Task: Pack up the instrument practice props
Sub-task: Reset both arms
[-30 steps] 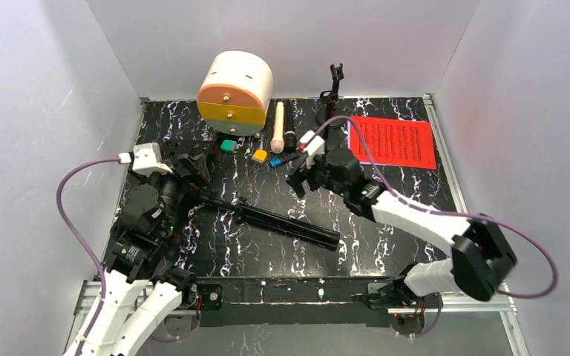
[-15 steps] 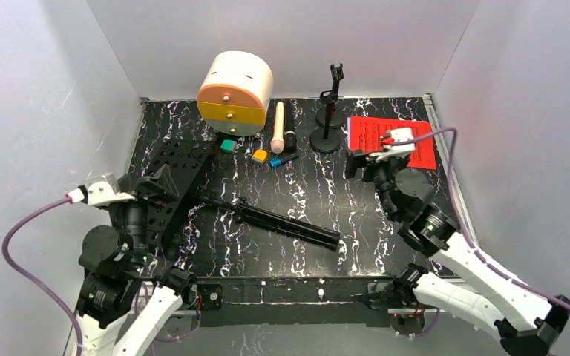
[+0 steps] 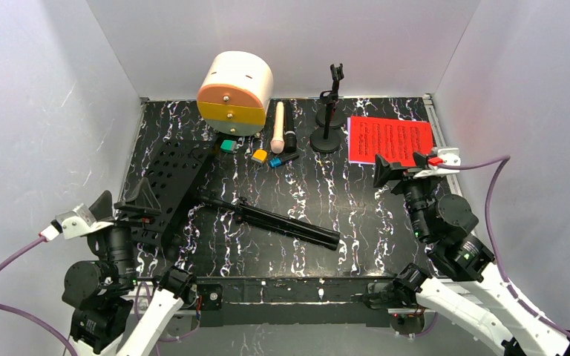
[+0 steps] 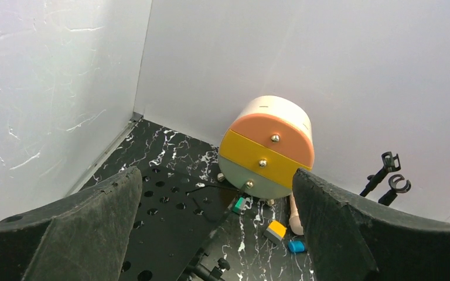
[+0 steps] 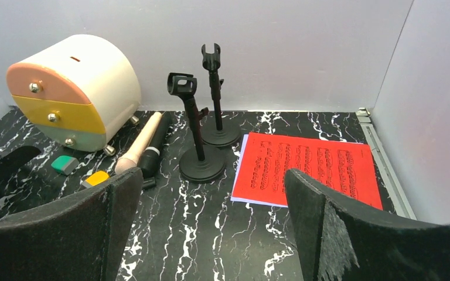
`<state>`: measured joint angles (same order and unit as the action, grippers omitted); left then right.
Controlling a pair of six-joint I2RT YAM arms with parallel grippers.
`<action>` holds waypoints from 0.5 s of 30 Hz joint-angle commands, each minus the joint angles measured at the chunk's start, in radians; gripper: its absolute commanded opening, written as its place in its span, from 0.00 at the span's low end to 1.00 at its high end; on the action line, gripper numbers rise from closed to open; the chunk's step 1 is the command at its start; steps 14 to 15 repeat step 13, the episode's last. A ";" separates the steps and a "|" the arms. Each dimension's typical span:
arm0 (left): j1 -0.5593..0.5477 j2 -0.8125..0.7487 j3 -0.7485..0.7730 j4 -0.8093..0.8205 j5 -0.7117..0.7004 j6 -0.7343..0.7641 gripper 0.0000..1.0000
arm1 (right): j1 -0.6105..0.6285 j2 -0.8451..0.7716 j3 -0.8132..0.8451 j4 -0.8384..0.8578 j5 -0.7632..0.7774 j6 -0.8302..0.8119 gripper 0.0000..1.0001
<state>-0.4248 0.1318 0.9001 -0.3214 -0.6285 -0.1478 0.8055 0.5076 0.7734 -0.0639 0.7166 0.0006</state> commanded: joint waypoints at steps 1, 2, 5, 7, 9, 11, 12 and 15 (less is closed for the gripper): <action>0.001 0.000 -0.036 0.031 -0.019 -0.011 0.98 | 0.003 -0.049 -0.033 0.024 0.024 0.001 0.99; 0.001 0.000 -0.042 0.034 -0.016 -0.015 0.98 | 0.003 -0.053 -0.035 0.026 0.020 0.001 0.99; 0.001 0.004 -0.053 0.041 -0.014 -0.024 0.98 | 0.003 -0.061 -0.038 0.033 0.016 0.001 0.99; 0.001 0.004 -0.062 0.044 -0.013 -0.030 0.98 | 0.003 -0.063 -0.041 0.034 0.012 0.001 0.99; 0.001 0.001 -0.077 0.054 -0.010 -0.032 0.98 | 0.003 -0.060 -0.041 0.038 0.013 0.001 0.99; 0.001 -0.001 -0.090 0.063 -0.005 -0.034 0.98 | 0.002 -0.059 -0.040 0.037 0.015 0.001 0.99; 0.001 -0.003 -0.095 0.067 -0.001 -0.033 0.98 | 0.002 -0.060 -0.042 0.037 0.015 0.001 0.99; 0.001 -0.002 -0.099 0.068 0.003 -0.033 0.98 | 0.003 -0.060 -0.042 0.038 0.015 0.001 0.99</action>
